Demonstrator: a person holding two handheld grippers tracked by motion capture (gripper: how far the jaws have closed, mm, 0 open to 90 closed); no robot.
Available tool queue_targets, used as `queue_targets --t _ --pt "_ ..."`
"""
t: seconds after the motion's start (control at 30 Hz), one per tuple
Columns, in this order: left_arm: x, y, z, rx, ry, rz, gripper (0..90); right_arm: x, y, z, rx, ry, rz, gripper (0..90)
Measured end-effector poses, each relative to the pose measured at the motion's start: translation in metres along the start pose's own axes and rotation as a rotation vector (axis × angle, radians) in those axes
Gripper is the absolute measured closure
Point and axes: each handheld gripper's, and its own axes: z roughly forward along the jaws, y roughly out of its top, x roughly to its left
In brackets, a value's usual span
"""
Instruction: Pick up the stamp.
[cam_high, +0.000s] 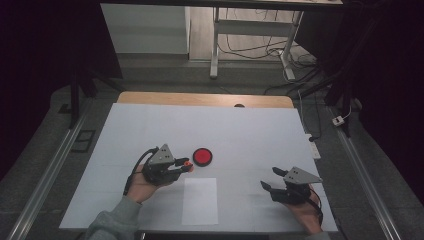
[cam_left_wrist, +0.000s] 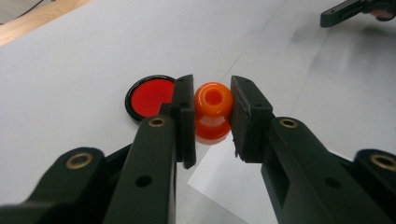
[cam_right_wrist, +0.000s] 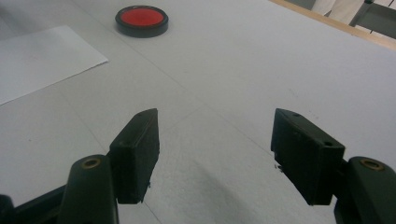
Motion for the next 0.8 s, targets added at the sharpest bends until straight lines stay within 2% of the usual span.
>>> queue_targets --t 0.37,0.53,0.67,0.8 --pt "-0.008 -0.001 -0.01 -0.04 -0.061 -0.016 71.6 0.0 0.001 0.002 -0.005 -0.001 0.003 32.2" --pt "-0.01 0.0 -0.008 -0.049 -0.09 -0.022 71.6 0.001 0.002 0.003 -0.004 0.0 0.002 32.3" --pt "-0.012 0.0 -0.005 -0.062 -0.121 -0.042 71.6 0.001 0.002 0.002 -0.009 -0.002 0.001 32.4" --pt "-0.015 0.0 -0.003 -0.061 -0.131 -0.044 71.6 0.001 0.001 0.001 -0.008 -0.008 0.001 32.4"
